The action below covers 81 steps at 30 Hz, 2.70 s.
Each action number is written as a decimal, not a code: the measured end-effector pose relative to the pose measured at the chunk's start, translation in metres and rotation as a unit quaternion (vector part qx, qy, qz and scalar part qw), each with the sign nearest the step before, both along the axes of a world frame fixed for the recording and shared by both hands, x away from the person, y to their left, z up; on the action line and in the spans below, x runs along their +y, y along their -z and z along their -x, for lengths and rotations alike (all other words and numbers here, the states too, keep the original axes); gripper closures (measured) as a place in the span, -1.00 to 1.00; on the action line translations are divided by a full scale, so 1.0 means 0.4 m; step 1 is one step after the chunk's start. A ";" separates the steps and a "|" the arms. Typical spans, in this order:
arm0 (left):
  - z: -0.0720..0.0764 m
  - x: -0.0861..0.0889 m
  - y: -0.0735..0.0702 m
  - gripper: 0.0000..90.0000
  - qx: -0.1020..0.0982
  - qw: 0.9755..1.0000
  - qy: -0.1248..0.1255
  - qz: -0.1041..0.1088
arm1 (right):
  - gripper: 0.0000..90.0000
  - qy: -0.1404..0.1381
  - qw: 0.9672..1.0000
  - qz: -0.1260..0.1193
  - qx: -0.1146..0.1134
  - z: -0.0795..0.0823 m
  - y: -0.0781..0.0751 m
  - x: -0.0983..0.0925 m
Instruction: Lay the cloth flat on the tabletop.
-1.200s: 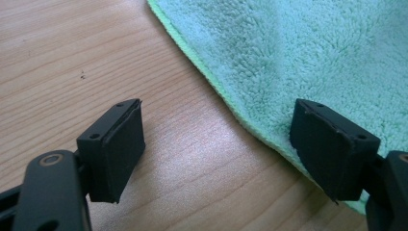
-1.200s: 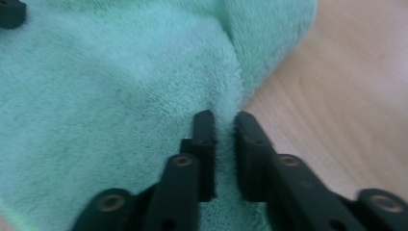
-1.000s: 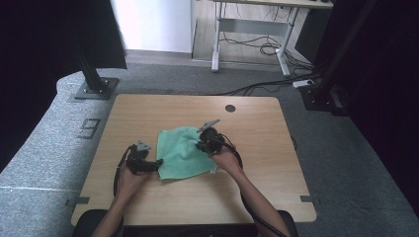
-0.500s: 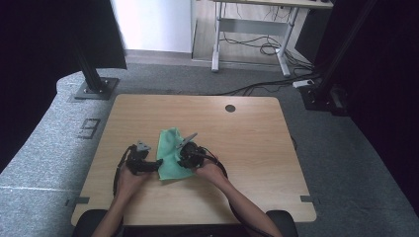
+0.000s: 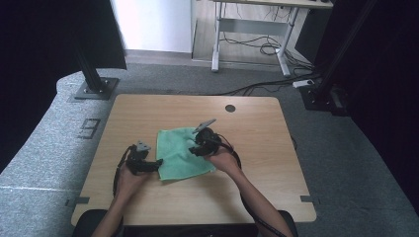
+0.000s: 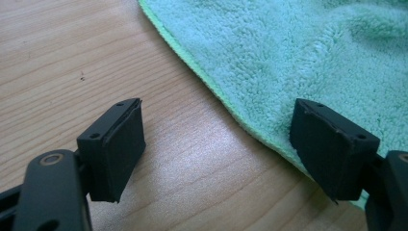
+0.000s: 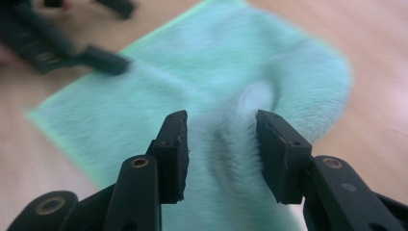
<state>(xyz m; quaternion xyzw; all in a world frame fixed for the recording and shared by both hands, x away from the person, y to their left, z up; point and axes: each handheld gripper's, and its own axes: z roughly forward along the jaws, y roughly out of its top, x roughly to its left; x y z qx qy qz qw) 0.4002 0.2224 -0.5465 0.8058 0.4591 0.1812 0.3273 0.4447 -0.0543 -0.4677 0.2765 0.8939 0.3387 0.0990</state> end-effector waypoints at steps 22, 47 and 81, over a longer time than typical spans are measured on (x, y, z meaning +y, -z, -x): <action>0.007 -0.005 -0.023 -0.61 -0.001 1.000 0.000 -0.001 | -0.35 0.120 0.992 0.024 -0.005 -0.089 0.138 -0.126; -0.078 -0.054 -0.007 -0.68 0.018 1.000 0.020 -0.012 | -0.47 0.171 0.985 0.027 -0.020 -0.011 0.179 -0.260; -0.056 -0.071 -0.070 -0.69 -0.009 0.998 0.052 0.020 | -0.55 0.187 0.982 -0.012 -0.034 -0.014 0.130 -0.317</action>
